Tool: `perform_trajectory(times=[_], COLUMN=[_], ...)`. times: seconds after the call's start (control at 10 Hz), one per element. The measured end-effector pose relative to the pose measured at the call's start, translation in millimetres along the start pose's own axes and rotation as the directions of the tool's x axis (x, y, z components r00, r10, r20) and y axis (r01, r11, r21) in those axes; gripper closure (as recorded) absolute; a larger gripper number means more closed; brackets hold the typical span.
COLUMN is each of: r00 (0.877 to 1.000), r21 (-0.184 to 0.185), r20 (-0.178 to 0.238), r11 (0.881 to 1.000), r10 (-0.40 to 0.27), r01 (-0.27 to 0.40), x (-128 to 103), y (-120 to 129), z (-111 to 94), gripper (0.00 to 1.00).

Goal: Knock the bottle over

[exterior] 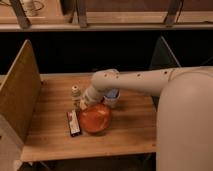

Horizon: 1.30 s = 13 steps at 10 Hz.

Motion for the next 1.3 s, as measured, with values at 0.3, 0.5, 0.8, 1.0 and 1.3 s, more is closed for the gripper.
perform_trajectory(times=[0.3, 0.5, 0.8, 1.0, 1.3], r00=[0.996, 0.983, 0.929, 0.896, 0.869], r21=[-0.062, -0.069, 0.032, 0.123, 0.285], r20=[-0.014, 0.025, 0.199, 0.280, 0.377], r11=[0.994, 0.981, 0.950, 0.938, 0.933], r10=[-0.094, -0.182, -0.312, -0.345, -0.320], r01=[0.093, 0.184, 0.312, 0.323, 0.220], x=[-19, -38, -89, -104, -89], y=[12, 10, -17, -40, -90], z=[23, 27, -15, -49, -123], gripper=[1.00, 1.00, 1.00, 1.00, 1.00])
